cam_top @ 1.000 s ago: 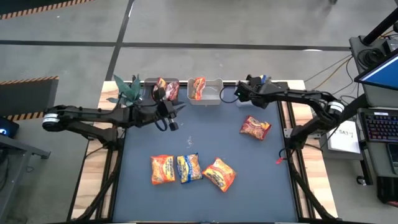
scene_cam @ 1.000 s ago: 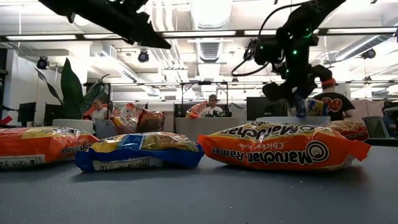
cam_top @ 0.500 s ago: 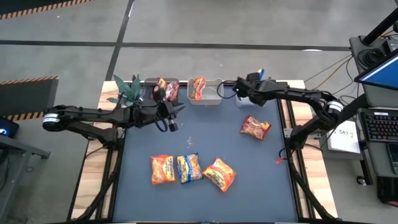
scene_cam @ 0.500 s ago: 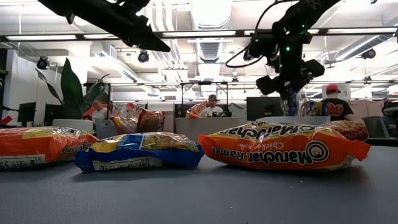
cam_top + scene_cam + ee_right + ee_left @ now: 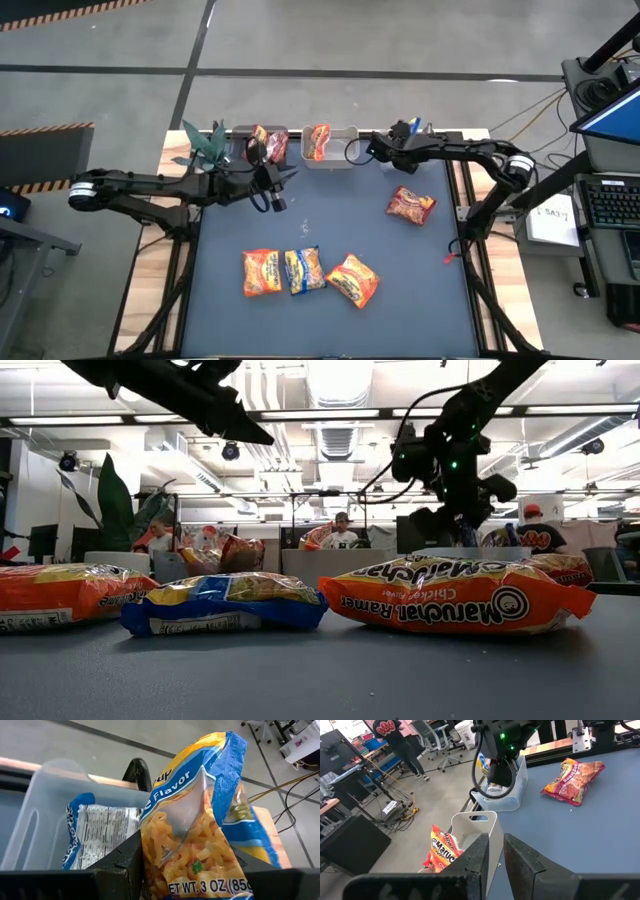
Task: Sort Maruchan noodles
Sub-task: Put the right blue noodle pack into the transparent white bin
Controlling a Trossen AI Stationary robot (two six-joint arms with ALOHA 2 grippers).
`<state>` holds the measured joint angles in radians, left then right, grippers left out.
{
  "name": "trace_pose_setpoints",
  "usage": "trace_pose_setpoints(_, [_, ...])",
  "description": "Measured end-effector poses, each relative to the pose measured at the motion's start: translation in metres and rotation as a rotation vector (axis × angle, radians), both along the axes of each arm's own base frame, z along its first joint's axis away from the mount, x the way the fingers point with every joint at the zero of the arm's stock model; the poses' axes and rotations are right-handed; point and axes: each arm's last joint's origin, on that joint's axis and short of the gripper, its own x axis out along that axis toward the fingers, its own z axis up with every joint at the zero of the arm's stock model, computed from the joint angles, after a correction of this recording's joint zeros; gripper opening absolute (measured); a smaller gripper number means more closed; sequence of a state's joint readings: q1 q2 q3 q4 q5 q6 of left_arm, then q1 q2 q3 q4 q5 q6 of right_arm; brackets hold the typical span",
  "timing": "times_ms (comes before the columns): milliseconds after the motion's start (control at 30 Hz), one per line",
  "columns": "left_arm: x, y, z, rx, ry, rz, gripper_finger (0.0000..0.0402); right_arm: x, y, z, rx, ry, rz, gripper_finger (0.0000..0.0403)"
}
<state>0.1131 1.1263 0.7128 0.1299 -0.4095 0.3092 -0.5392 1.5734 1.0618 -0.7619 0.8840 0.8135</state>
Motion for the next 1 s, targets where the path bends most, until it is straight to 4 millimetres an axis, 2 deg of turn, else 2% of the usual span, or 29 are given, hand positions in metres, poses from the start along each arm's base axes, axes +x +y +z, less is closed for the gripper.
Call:
trace_pose_setpoints(200, [0.0, 0.0, 0.0, 0.005, 0.003, -0.002, 0.0041, 0.003, -0.002, -0.011, 0.018, 0.029, 0.0, 0.0166])
trace_pose_setpoints(333, [0.0, 0.0, 0.0, 0.006, 0.005, -0.002, 0.0041, 0.003, -0.002, -0.011, 0.02, 0.029, 0.0, 0.0183])
trace_pose_setpoints(633, [0.0, 0.0, -0.001, 0.005, 0.012, -0.002, 0.0041, -0.007, 0.004, 0.009, 0.049, -0.001, -0.012, 0.0203])
trace_pose_setpoints(1000, [-0.001, 0.0, -0.002, 0.01, 0.024, -0.004, 0.0041, -0.034, 0.018, 0.034, 0.078, 0.002, -0.095, 0.0203])
